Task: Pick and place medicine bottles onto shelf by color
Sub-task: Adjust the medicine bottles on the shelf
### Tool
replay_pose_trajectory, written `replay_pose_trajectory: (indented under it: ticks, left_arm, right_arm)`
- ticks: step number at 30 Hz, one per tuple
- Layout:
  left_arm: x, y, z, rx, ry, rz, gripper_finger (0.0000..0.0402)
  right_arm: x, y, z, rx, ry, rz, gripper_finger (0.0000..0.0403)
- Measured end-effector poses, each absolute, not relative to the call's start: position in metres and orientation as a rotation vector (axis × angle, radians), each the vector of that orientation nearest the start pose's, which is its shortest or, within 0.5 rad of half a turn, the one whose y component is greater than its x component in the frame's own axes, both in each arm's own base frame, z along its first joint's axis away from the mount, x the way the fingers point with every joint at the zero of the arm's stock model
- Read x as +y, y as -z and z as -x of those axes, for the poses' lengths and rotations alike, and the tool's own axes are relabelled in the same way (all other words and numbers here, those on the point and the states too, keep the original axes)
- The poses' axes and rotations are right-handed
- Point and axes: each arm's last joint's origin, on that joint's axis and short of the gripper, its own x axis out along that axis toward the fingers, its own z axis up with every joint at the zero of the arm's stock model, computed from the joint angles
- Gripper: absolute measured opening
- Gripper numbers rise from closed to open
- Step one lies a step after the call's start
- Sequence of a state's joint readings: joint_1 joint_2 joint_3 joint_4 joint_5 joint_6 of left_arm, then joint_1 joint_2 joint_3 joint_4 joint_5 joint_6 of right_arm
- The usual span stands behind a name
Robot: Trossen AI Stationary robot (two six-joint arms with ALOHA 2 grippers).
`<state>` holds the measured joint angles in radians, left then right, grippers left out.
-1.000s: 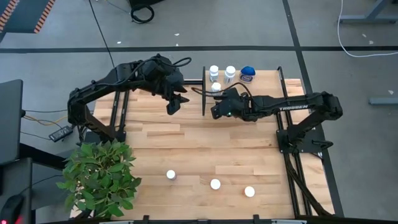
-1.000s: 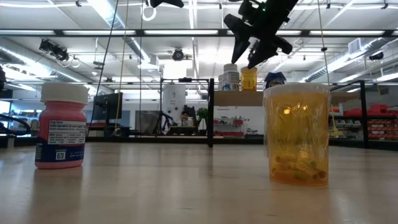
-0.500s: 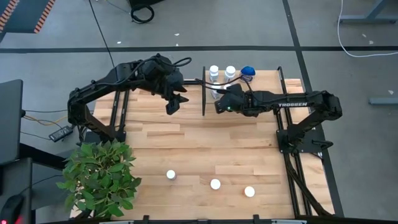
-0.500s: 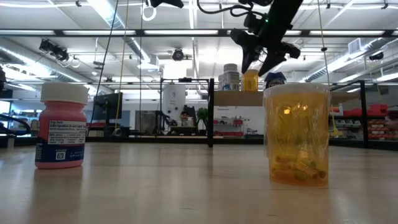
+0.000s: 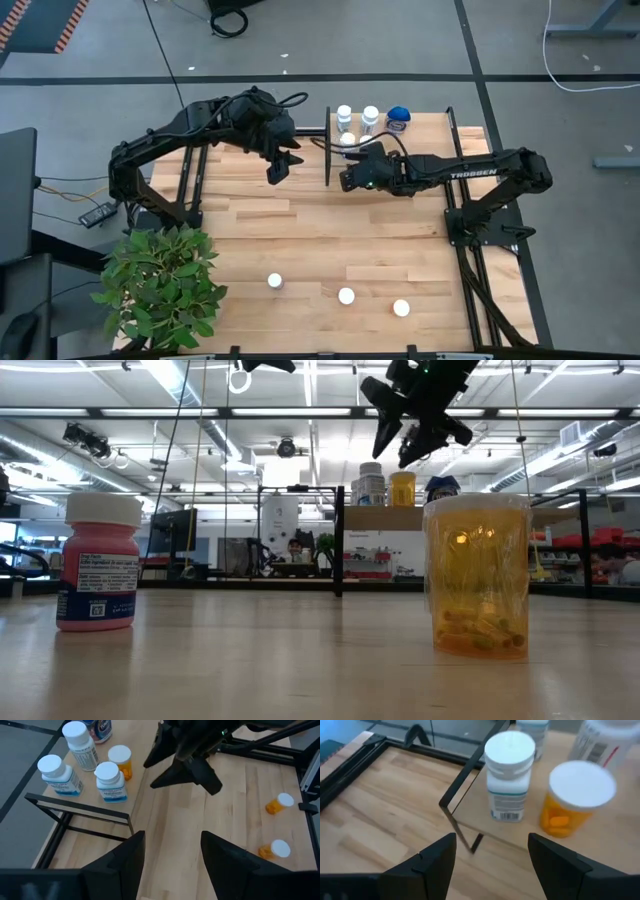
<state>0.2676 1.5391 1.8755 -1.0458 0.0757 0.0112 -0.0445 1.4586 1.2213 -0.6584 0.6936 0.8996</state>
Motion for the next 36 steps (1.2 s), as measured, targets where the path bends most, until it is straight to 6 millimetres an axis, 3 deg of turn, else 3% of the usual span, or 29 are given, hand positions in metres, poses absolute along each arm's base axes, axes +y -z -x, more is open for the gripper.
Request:
replay_pose_trajectory:
  ticks: [13,23,36]
  left_arm:
    - [0.076,-0.442,-0.287,0.700,-0.182,0.118,0.0198]
    - [0.076,-0.442,-0.287,0.698,-0.187,0.132,0.0197]
    - [0.076,-0.442,-0.287,0.698,-0.188,0.136,0.0195]
  right_arm:
    - [-0.051,-0.302,-0.300,0.433,1.052,-0.438,0.0255]
    - [-0.068,-0.304,-0.301,0.412,1.021,-0.487,0.0255]
    - [-0.068,-0.301,-0.304,0.407,0.969,-0.558,0.0255]
